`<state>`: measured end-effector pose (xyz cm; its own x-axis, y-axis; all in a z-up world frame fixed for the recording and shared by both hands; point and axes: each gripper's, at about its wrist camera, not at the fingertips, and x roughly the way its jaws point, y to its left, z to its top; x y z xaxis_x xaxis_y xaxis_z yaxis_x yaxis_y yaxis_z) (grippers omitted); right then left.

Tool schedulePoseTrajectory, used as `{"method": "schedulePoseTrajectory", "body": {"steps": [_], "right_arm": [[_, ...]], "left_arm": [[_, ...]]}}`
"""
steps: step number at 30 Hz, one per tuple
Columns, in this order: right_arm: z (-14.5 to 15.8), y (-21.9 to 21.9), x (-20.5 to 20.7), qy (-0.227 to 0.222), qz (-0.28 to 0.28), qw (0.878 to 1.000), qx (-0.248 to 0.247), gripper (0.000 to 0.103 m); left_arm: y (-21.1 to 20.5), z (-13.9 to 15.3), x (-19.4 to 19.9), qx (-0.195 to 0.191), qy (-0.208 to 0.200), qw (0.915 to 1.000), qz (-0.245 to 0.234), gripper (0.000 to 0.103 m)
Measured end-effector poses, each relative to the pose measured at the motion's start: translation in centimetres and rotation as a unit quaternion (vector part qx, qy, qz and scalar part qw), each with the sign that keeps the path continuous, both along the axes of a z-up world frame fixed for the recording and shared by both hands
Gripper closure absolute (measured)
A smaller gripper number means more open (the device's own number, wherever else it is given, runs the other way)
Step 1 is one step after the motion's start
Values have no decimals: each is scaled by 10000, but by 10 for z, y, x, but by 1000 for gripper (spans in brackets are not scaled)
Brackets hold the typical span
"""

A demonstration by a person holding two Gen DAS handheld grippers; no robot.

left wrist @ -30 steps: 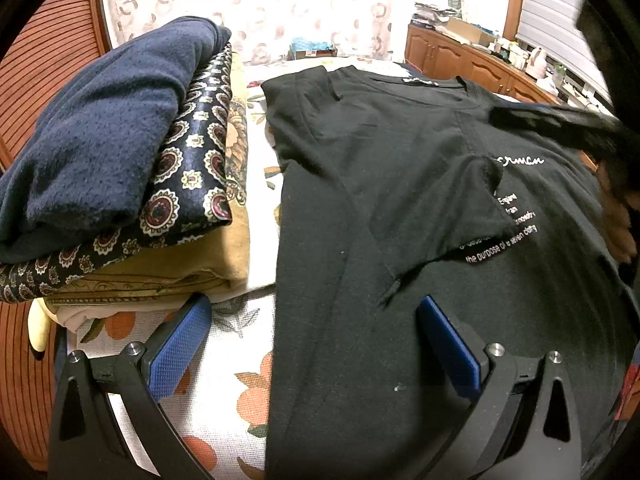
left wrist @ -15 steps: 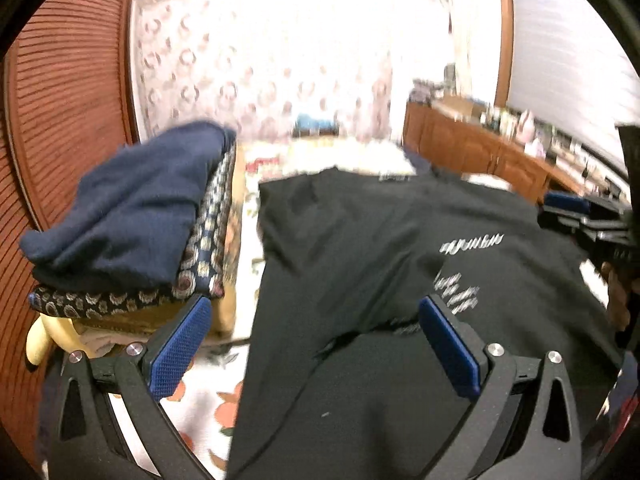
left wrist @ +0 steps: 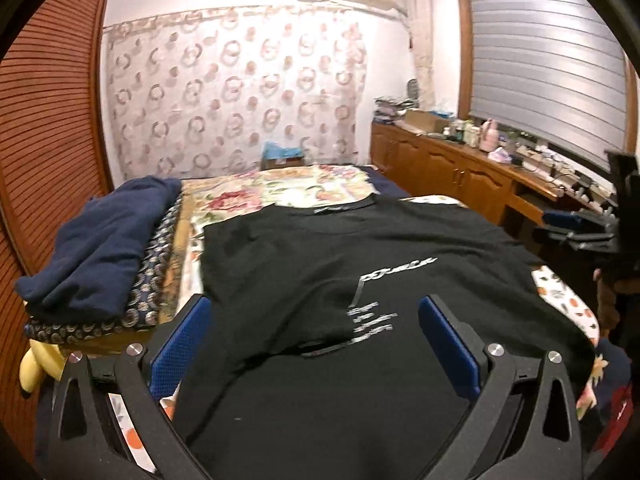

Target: Fold small clothes

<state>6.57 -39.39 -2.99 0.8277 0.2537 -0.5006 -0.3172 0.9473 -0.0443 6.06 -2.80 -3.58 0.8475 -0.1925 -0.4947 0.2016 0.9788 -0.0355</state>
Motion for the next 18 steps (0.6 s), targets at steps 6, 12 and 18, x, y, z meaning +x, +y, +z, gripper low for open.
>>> {"method": "schedulePoseTrajectory", "body": {"steps": [6,12,18], "right_arm": [[-8,-7,-11,206,-350,9992,-63,32],[4,-15,-12,342,-691,9970,-59,32],[17,-6,12,529,-1017,9934,-68,32]], "left_arm": [[-17,-1,-3,-35,34,9997,-248,0],[-28,-2,-9,18,-15,9996,-294,0],[-37,-2,-17,18,-79,9992,-395,0]]}}
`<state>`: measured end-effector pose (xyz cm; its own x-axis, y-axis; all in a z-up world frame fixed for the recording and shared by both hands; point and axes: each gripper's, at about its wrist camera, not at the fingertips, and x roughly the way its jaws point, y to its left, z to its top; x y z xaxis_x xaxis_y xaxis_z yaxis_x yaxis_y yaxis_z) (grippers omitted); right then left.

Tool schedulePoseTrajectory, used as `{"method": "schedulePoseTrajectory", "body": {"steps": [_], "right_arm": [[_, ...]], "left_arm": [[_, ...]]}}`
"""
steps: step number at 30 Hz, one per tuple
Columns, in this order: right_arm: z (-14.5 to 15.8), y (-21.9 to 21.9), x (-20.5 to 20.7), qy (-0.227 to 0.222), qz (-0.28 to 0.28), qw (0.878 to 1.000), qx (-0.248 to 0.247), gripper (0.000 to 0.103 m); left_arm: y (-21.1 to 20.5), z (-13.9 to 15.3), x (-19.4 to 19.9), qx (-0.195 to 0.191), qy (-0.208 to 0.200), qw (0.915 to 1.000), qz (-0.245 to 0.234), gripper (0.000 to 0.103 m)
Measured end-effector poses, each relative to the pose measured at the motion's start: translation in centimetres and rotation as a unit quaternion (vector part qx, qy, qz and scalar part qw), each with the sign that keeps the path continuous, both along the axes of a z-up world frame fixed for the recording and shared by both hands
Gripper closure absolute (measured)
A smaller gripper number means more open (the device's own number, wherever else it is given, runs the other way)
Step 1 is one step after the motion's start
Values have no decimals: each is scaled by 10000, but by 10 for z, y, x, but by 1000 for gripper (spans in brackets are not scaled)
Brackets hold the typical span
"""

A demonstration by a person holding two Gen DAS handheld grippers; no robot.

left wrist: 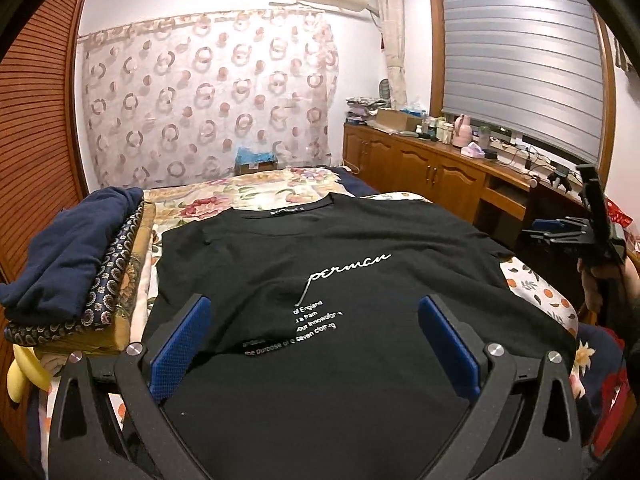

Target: Fold small clothes

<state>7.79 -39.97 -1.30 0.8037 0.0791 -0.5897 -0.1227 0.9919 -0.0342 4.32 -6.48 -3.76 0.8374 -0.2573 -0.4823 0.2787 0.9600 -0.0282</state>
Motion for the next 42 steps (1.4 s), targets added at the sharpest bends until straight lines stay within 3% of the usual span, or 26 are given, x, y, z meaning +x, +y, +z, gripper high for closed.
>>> {"method": "schedulePoseTrajectory", "body": {"steps": [4,14,19,20,22,24,31,36,39,42], "right_arm": [[-3,-2,8,185,-120,9996,203,32],[-26,4,38,1004,-213,9906,905,46],[-22,16,34,1104,-79,9875,1118,66],[-20,18,33,1100,-11,9872,1150,75],[-18,24,31,1070,-30,9890,1025,81],[-13,30,26,953,-87,9923,788,97],[18,64,-7,189,19,9995,256,98],[43,107,-36,-380,568,9976,127,98],[47,134,-55,-472,1043,9931,267,98],[33,151,-71,-237,1314,9900,450,98]], "left_arm": [[-1,-2,-1,-14,40,10000,-57,0],[-1,-3,-2,-5,116,9999,-99,0],[0,-3,-2,4,112,9999,-93,0],[0,-2,-2,4,115,9999,-95,0],[0,-3,-2,-12,119,9999,-93,0],[3,-3,-1,-18,134,9999,-85,0],[11,-1,-2,-32,146,9999,-15,0],[14,-1,-3,-59,153,9999,31,0],[14,-2,-4,-58,159,9999,29,0],[13,-2,-4,-49,175,9998,12,0]]}}
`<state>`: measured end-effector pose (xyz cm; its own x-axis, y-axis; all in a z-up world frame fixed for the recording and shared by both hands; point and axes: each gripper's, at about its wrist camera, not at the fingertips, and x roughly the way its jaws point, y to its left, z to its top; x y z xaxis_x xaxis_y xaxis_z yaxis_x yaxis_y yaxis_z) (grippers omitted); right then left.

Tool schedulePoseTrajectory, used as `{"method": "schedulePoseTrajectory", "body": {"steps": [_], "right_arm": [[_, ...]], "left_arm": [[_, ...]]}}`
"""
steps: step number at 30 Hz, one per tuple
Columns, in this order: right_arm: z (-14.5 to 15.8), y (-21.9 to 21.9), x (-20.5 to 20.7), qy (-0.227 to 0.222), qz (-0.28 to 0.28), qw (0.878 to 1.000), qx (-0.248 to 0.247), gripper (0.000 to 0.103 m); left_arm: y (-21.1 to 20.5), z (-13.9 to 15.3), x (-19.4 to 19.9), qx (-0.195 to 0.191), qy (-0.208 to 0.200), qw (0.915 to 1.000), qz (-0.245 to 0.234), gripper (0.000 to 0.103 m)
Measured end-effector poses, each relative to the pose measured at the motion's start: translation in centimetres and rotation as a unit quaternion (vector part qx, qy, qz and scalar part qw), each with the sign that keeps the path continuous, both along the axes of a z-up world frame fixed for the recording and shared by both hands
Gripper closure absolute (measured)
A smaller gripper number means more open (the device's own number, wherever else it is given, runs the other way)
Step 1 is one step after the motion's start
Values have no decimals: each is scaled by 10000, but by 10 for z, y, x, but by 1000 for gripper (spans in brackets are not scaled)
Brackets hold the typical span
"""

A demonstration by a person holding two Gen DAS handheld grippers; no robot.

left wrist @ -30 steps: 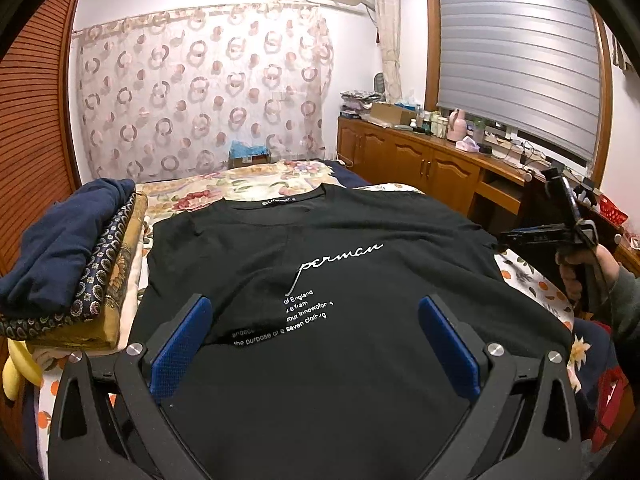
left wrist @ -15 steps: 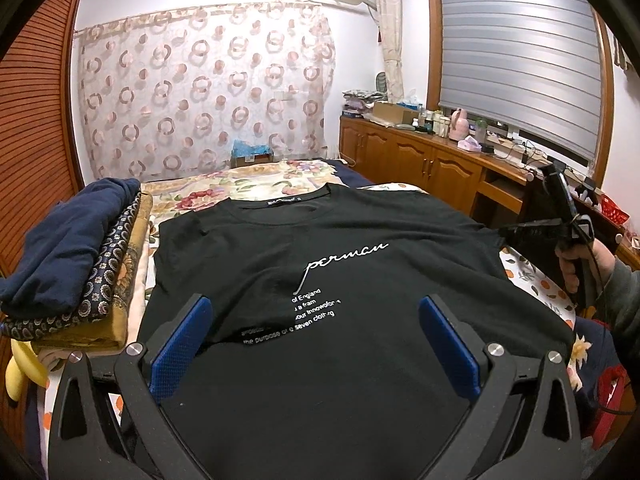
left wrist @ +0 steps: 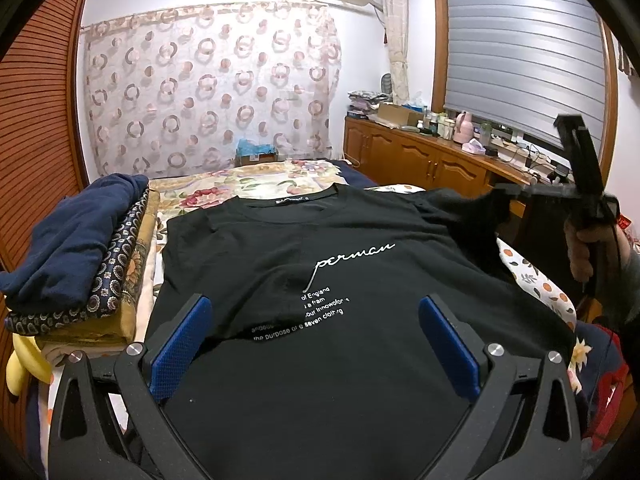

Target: Fold small clothes

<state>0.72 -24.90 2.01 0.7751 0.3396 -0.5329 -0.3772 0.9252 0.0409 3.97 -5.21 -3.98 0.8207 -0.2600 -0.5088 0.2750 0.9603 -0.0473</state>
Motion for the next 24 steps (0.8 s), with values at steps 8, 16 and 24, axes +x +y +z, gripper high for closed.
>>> {"method": "schedulePoseTrajectory", "body": {"steps": [8,16,24], "right_arm": [[-32,-21,-34,326,-182,9992,-120,55],[-23,-66,13,546,-988,9935,-109,55],[-39,-46,72,1259,-1525,9800,-222,55]], "left_arm": [[0,-1,-1,7,3,10000,-14,0],[1,-5,3,-73,89,9999,36,0],[6,-9,7,-14,195,9998,76,0]]}}
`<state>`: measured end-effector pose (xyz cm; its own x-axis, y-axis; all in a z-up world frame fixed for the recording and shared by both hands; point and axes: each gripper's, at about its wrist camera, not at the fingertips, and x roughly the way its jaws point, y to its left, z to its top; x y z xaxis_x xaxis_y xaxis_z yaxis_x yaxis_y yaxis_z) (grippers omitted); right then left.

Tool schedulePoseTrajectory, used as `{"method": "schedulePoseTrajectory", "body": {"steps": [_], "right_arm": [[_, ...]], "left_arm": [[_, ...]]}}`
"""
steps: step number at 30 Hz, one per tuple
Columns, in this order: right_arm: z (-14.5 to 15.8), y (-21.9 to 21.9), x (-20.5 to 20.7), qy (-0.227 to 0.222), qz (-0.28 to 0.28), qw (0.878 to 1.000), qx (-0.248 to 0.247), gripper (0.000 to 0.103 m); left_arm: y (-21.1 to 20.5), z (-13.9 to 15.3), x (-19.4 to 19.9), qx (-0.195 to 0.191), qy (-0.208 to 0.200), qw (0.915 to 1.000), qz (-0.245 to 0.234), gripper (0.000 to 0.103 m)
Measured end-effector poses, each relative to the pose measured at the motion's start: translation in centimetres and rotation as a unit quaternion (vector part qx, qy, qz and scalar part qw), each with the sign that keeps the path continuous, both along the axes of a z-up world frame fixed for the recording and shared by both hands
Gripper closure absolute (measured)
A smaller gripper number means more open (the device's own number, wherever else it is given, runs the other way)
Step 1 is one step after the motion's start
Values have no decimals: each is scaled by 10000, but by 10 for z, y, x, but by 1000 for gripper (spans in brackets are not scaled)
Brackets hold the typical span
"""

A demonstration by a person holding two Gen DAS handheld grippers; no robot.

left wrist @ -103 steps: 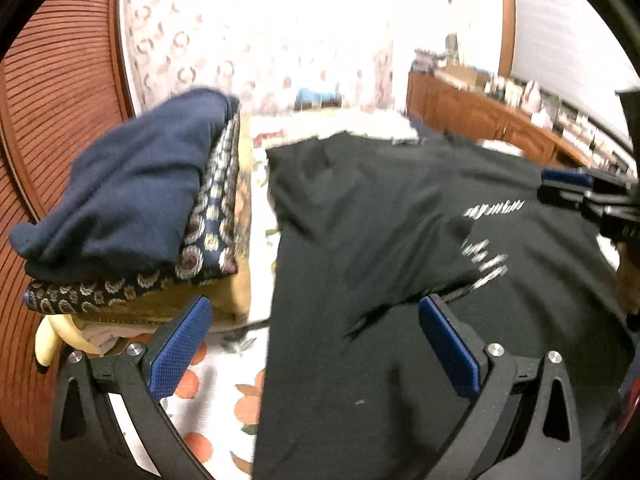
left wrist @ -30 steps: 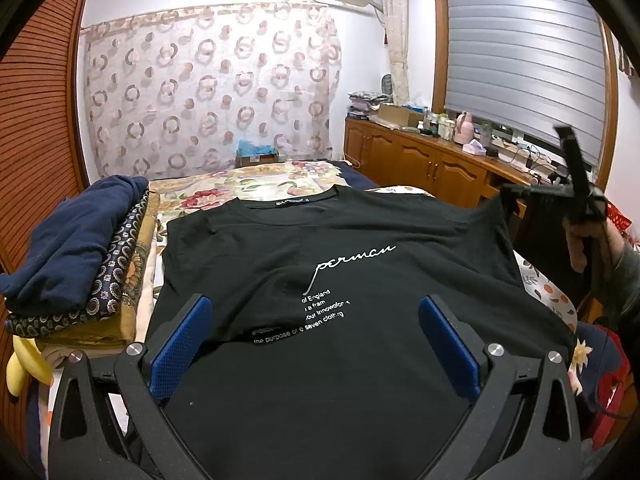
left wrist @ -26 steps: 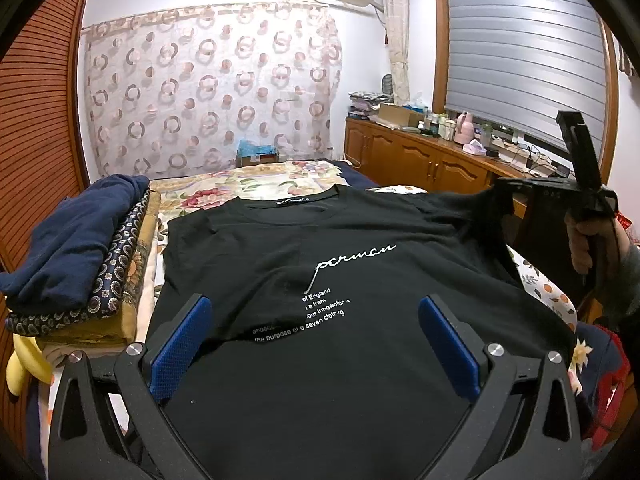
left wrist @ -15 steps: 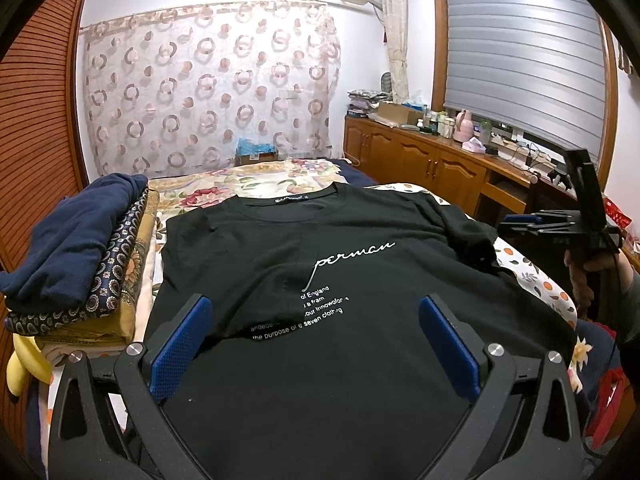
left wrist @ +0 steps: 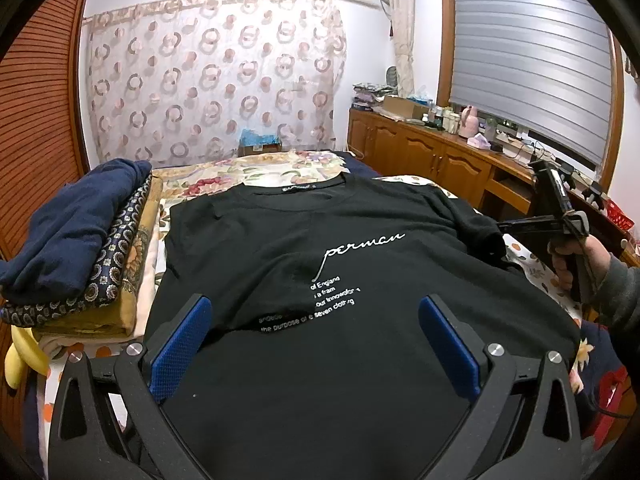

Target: Fold small clothes

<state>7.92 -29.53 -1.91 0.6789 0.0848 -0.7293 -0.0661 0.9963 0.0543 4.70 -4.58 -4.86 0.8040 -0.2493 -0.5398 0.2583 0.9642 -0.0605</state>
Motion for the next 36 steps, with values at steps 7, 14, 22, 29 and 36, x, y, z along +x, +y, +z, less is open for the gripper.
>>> {"method": "schedulePoseTrajectory", "body": {"steps": [7,14,22,29,36], "right_arm": [[16,3,4,-167,5,9995,-278,84],[22,6,-4,-463,435,9977,-243,99],[96,81,-16,-1337,1691,9762,-228,99],[126,144,7,-1555,2320,9602,-79,78],[103,124,1,-1184,2173,9686,-238,55]], "left_arm": [[1,-4,2,-11,92,10000,25,0],[2,-5,2,1,109,9999,33,0],[6,-7,1,-52,93,9999,63,0],[13,-7,2,-75,115,9998,119,0],[18,-9,3,-123,120,9997,170,0]]}}
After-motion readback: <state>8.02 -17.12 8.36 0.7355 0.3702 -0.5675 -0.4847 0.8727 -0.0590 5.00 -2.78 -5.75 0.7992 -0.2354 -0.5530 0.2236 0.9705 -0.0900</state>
